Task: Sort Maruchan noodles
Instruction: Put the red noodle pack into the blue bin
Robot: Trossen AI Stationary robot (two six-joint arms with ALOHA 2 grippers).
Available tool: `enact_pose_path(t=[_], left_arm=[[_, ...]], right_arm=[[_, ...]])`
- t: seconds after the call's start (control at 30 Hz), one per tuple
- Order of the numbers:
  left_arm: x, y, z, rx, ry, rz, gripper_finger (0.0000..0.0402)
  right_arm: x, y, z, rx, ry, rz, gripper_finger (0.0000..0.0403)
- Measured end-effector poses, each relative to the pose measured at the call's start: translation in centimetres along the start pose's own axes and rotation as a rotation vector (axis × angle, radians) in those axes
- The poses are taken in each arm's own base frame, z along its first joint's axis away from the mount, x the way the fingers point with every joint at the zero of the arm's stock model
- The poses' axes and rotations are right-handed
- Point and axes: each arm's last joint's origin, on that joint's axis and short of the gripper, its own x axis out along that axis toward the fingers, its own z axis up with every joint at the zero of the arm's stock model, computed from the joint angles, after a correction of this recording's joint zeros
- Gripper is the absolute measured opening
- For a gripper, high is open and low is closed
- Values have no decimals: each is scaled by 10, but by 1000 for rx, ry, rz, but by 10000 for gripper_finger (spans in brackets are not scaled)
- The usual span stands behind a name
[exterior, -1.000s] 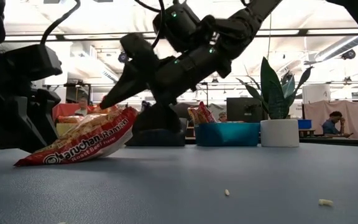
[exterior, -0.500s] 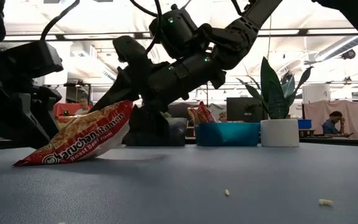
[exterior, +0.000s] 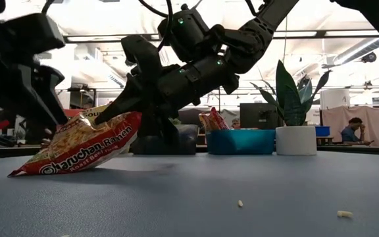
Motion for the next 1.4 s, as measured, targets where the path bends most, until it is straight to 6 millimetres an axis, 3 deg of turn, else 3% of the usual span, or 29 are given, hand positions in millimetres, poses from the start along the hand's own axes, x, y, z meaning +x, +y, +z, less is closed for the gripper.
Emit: enact_pose_path(t=[0.27,0.5,0.83,0.93,1.07,1.4], left_arm=[[-28,13,20,96,-120,56,168],[-55,32,39,228,-350,383,168],[-111,56,79,196,-477,719,168],[-124,63,86,131,-492,843,168],[-132,66,90,118,-502,811,168],[-117,63,77,156,-481,839,168]], right_arm=[[-4,2,5,-17,-10,2,111],[-16,9,15,-48,-4,-12,110],[-40,11,36,-89,-11,-50,109],[-65,12,54,-107,-15,-93,109],[-113,15,80,-126,-40,-207,109],[-283,8,140,-32,-184,-741,109]])
